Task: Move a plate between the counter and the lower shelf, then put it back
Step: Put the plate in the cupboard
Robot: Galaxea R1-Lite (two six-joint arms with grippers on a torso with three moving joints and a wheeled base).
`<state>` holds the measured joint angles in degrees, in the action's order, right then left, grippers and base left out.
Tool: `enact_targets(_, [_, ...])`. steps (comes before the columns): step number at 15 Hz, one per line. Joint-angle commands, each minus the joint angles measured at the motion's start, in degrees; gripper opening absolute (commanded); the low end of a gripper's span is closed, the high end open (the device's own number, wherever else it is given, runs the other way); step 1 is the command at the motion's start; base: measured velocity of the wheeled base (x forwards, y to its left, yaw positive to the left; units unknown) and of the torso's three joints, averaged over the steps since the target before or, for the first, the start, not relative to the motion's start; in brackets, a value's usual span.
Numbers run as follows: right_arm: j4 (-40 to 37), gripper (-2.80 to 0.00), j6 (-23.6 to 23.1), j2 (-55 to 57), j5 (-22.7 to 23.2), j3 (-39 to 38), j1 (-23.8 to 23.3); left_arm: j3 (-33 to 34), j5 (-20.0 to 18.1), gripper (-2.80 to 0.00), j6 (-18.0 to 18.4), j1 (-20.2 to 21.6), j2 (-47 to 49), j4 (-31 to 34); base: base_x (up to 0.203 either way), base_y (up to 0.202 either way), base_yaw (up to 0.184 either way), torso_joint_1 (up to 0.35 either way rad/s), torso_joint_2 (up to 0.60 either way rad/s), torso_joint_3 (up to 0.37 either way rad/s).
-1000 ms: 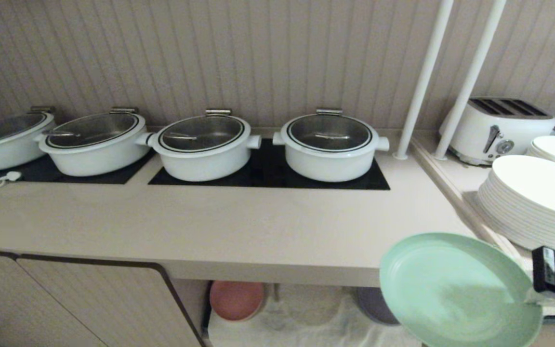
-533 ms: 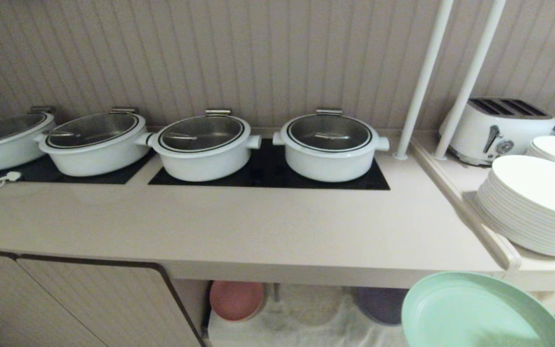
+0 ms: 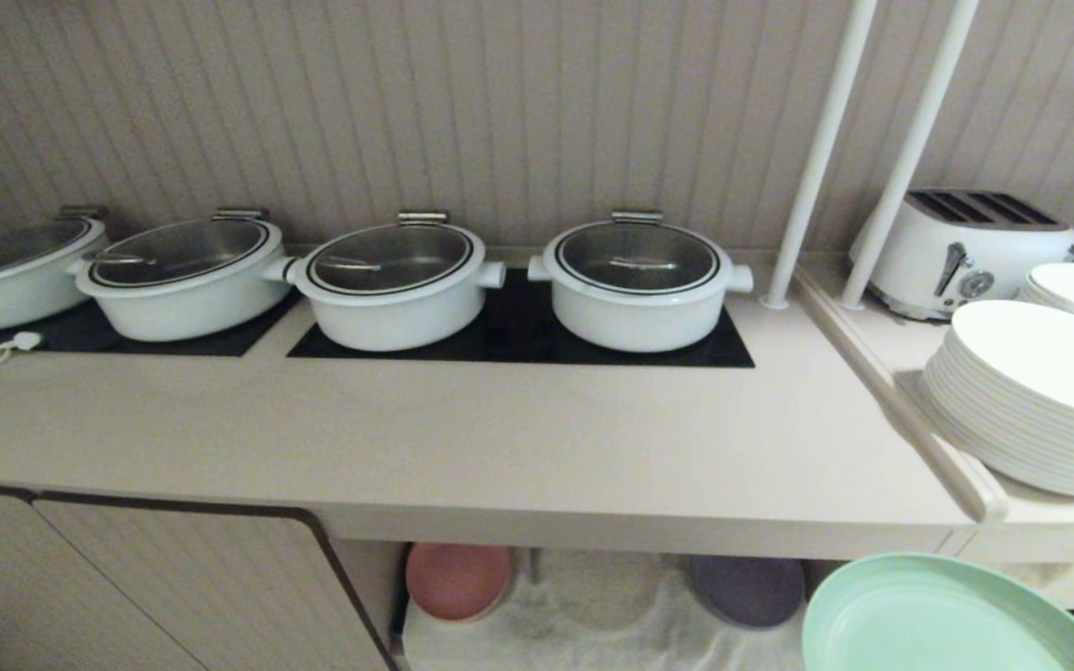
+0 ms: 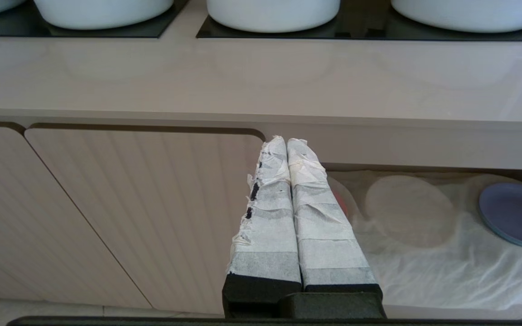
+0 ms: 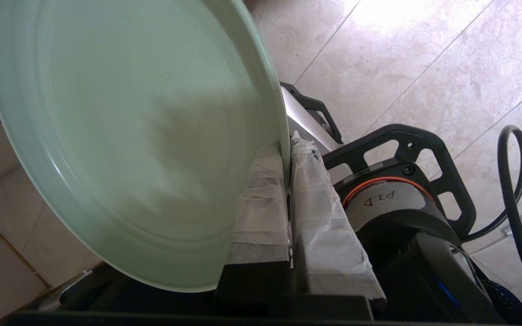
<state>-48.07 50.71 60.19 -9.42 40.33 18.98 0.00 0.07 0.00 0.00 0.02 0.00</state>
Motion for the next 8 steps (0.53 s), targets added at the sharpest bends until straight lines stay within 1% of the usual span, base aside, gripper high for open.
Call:
enact_targets(1, [-0.4, -2.8, 0.3, -1.1, -0.1, -0.5, 0.0, 0.0, 0.0, -2.8, -0.1, 0.0, 0.0, 0.0, 0.0, 0.0, 0.0, 0.0, 0.0, 0.0])
enact_targets(8, [0.0, -2.8, 0.2, -1.6, -0.1, 0.3, 0.1, 0.0, 0.0, -2.8, 0.0, 0.0, 0.0, 0.0, 0.0, 0.0, 0.0, 0.0, 0.0, 0.0])
